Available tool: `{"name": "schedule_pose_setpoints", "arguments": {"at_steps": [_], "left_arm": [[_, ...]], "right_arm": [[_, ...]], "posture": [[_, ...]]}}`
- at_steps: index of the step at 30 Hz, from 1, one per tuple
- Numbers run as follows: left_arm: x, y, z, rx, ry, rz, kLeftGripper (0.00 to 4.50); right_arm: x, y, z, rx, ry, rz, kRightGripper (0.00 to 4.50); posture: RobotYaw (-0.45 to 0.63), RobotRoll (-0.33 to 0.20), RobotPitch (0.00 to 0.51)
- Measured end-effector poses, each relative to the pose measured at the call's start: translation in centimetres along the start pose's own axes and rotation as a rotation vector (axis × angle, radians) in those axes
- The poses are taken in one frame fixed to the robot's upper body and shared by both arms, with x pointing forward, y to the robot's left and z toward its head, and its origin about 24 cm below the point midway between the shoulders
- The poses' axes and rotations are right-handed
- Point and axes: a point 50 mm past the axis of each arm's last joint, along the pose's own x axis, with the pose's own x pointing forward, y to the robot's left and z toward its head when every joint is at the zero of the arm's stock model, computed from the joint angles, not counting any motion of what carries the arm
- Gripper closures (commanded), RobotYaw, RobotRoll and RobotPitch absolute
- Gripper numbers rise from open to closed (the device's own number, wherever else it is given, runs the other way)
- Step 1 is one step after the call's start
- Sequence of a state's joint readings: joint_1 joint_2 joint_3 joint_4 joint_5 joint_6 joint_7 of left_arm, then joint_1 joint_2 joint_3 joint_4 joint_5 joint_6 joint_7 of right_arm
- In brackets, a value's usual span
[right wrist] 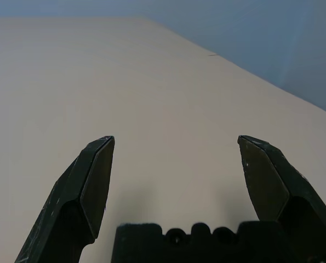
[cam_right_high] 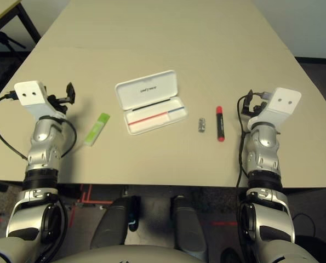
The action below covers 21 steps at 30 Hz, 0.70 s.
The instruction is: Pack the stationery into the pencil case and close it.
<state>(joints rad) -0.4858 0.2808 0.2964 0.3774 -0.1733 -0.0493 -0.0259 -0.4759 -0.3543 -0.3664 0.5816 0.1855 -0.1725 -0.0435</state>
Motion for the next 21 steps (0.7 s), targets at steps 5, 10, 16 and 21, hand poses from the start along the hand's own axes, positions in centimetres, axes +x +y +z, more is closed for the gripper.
{"name": "schedule_pose_setpoints", "arguments": {"at_steps": [5, 10, 16, 21], "left_arm": [[0.0, 0.1, 0.1, 0.014, -0.002, 0.0, 0.04], [0.0, 0.2, 0.1, 0.019, 0.008, -0.016, 0.04], [-0.5, 0.7, 0.9, 0.055, 0.057, -0.139, 0.04], [-1.2, 0.3, 3.5, 0.108, 0.084, -0.354, 0.04]], "right_arm": [[0.0, 0.1, 0.0, 0.001, -0.001, 0.009, 0.0], [0.1, 0.7, 0.1, 0.01, -0.005, 0.057, 0.0], [0.1, 1.1, 0.3, 0.077, -0.012, 0.152, 0.0], [0.2, 1.3, 1.8, 0.108, -0.099, 0.416, 0.0]], "posture": [[0.14, 0.0, 0.151], [0.15, 0.0, 0.151], [0.18, 0.0, 0.18], [0.21, 0.0, 0.191]]}}
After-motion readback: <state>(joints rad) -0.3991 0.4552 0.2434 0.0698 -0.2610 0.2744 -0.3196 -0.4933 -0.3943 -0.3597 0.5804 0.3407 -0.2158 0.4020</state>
